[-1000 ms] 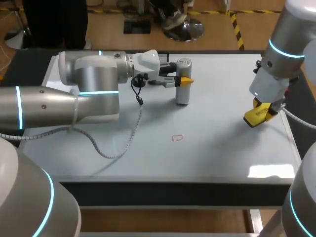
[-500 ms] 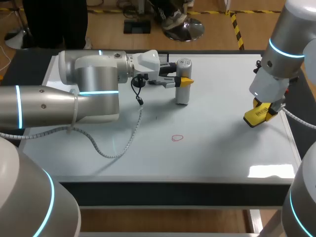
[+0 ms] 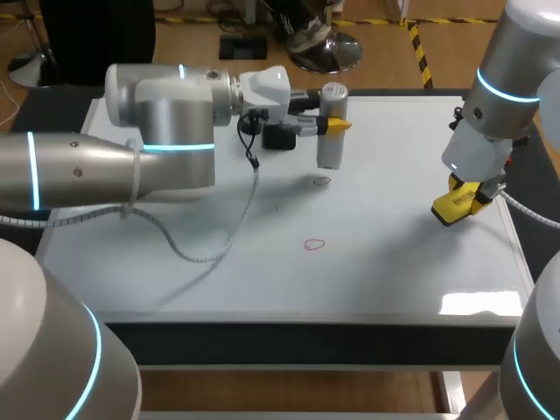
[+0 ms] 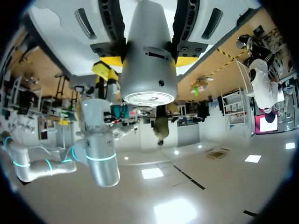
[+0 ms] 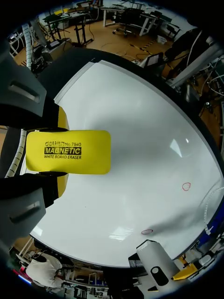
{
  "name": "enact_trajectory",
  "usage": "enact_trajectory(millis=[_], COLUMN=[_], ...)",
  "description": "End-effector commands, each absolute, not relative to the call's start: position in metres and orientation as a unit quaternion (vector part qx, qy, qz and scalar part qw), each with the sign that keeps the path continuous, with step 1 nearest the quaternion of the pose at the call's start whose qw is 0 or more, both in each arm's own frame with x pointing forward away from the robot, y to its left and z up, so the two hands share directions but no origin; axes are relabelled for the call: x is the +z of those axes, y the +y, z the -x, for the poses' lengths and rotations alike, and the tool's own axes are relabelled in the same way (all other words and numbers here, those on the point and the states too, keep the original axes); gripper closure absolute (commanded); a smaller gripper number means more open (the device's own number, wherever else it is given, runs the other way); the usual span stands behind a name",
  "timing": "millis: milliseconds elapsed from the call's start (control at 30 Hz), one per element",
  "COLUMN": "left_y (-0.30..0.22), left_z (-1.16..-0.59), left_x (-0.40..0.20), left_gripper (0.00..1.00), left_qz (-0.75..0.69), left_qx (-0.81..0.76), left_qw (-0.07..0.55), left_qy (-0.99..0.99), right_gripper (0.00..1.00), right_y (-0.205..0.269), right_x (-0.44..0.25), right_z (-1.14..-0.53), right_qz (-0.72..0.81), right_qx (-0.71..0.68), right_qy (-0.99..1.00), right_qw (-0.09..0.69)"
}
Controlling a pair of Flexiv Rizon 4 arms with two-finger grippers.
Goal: Pick up the inspection probe, press it on each red-marked spot on the whiteboard one by one, put down the probe, pick up the eraser, and wipe off all the red marks.
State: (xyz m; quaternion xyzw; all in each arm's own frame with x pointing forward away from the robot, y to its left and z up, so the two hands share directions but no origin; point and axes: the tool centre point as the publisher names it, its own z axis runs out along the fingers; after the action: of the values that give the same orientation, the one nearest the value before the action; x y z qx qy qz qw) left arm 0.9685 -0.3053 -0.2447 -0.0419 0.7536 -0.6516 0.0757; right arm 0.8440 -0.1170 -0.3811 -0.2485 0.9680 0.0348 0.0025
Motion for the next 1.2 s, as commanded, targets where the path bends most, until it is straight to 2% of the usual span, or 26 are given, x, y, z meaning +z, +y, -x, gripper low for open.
enact_trajectory(millis=[33,667,1200], left_y=[-0.305,-0.327,-0.338], left_z=[-0.98,-1.046,-1.096], left_x=[-0.225,-0.172,-0.179], left_gripper=[1.0,1.0,1.0], left_qz=[0.04,0.023,0.026], left_qx=[-0.646,-0.652,-0.646], left_qw=[0.069,0.061,0.066], left_qy=[0.759,0.755,0.76], right_gripper=[1.0,1.0,1.0], right_y=[-0.117,-0.117,-0.117], right_x=[-0.381,-0.381,-0.381], right_z=[-0.844,-0.844,-0.844], right_qz=[0.249,0.249,0.249], right_qx=[0.033,0.033,0.033], right_qy=[0.968,0.968,0.968], right_qw=[0.002,0.002,0.002])
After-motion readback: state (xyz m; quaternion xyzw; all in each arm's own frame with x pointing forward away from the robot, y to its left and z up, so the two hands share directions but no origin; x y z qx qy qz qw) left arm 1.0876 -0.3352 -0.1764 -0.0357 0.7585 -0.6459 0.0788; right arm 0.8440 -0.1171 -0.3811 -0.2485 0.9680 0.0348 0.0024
